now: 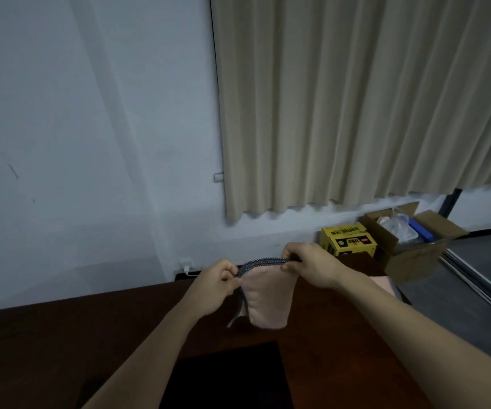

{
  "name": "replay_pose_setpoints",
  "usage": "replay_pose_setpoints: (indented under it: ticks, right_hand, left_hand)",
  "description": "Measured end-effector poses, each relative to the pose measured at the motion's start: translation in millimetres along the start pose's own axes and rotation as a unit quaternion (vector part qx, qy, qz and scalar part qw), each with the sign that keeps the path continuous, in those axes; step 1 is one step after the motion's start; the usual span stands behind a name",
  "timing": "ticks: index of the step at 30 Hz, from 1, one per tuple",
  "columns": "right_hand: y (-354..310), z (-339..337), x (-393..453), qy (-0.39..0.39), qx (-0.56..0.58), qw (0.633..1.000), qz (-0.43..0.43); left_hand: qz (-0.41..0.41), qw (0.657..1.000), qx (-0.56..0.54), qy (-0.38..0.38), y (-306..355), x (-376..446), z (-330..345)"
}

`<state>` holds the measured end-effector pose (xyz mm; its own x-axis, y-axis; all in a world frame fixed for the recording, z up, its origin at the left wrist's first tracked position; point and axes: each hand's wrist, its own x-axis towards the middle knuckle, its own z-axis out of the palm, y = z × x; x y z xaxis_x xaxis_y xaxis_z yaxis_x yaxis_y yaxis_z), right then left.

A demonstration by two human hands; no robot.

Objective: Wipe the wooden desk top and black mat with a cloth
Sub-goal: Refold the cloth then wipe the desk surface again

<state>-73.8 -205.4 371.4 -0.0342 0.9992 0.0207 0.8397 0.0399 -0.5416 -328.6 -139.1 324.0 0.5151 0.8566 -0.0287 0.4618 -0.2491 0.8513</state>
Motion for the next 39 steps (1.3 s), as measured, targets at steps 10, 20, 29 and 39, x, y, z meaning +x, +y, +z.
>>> replay_pose_setpoints:
  ticks: [10, 20, 29, 39]
  right_hand:
    - [34.4, 24.8, -10.9, 0.034, 0.029, 0.998, 0.046]
    - [29.5, -3.5, -19.3, 0.066, 0.068, 0.995, -0.007]
    - [35.6, -12.6, -10.6, 0.052, 0.113, 0.992, 0.009]
    - [44.4, -1.1, 1.6, 0.16, 0.127, 0.979, 0.027]
  left_hand:
    - [-0.039, 0.999, -0.038, 0.0, -7.0, 0.8, 42.4]
    - [0.079, 0.996, 0.034, -0.019, 13.5, 5.9, 27.1]
    - [0.076, 0.997, 0.021, 0.007, 31.0, 17.5, 7.0]
    - [0.062, 0.997, 0.011, 0.04, 39.3, 43.3, 7.8]
